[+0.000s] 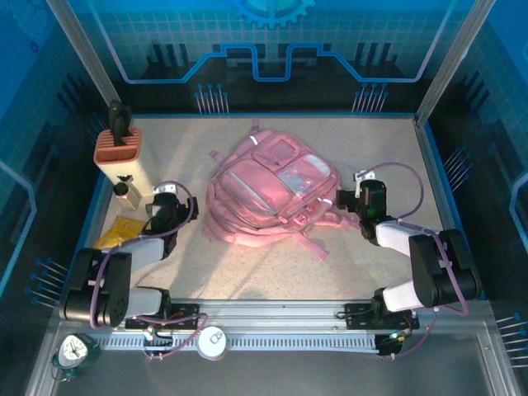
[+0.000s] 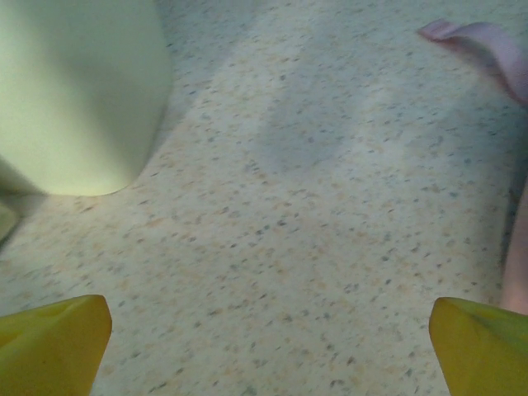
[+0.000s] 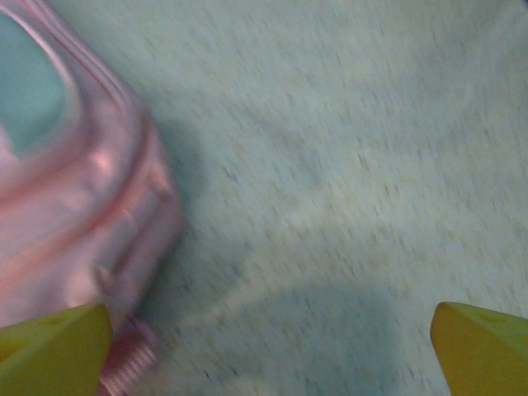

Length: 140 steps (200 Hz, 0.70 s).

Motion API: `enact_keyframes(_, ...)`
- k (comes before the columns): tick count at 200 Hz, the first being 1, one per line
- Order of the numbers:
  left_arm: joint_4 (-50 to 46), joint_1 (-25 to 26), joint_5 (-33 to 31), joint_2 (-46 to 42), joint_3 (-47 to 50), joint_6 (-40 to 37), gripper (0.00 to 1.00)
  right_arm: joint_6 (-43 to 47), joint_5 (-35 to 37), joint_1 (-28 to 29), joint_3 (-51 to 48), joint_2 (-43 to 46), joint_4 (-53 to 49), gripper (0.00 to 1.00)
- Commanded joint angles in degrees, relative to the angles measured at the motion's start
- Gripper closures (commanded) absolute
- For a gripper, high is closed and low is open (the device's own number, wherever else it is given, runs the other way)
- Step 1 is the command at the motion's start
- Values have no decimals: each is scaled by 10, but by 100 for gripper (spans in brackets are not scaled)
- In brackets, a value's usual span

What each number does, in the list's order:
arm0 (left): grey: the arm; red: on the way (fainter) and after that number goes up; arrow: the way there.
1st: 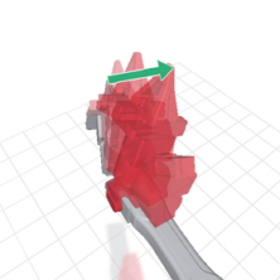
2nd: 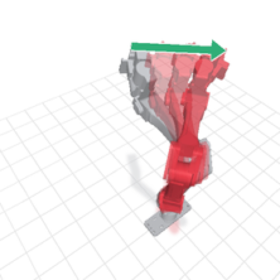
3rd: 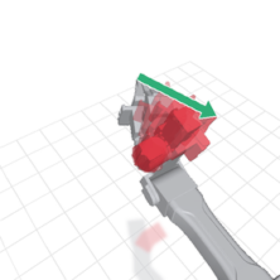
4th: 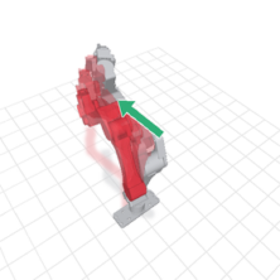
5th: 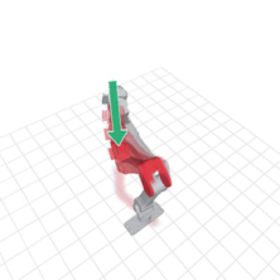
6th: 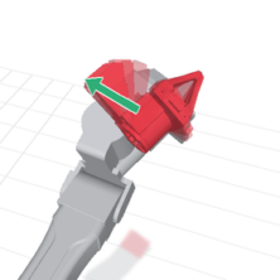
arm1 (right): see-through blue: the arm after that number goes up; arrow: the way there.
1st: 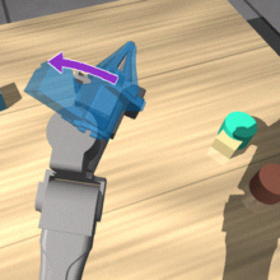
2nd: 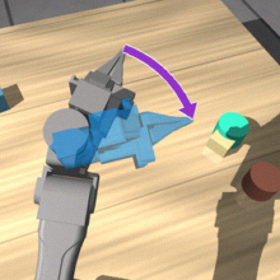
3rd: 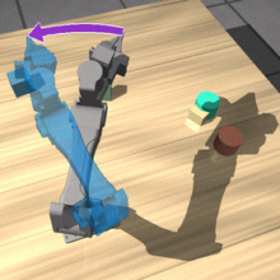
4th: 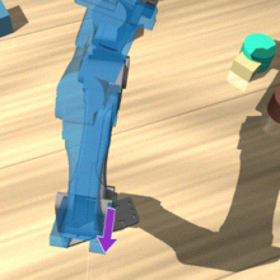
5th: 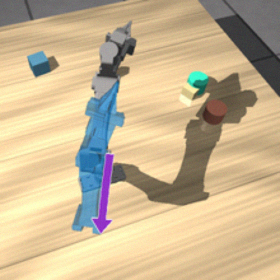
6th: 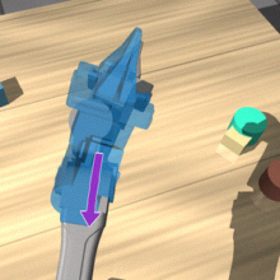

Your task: Pack the student bag

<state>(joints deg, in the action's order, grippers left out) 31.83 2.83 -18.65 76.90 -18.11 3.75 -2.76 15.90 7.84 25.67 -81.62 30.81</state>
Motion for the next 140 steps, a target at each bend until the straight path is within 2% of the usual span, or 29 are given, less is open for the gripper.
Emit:
enact_keyframes(1,226,-5,55,45,8,-32,1,59,-90,-12,-63,-32,239,0)
enact_keyframes(14,263,-5,81,83,9,-40,1,60,-95,-15,-86,-81,340,0)
enact_keyframes(31,295,-5,82,133,-6,-47,1,44,-92,-24,-45,-66,228,0)
enact_keyframes(40,217,-8,85,117,-29,-37,1,31,-119,-44,-27,-66,198,0)
enact_keyframes(48,210,-14,94,120,-36,-33,1,22,-149,-60,-31,-65,206,0)
enact_keyframes(76,225,-16,82,122,-31,-29,1,40,-97,-30,-33,-68,213,0)
enact_keyframes(140,223,-16,83,121,-31,-29,1,40,-116,-36,-29,-69,206,0)
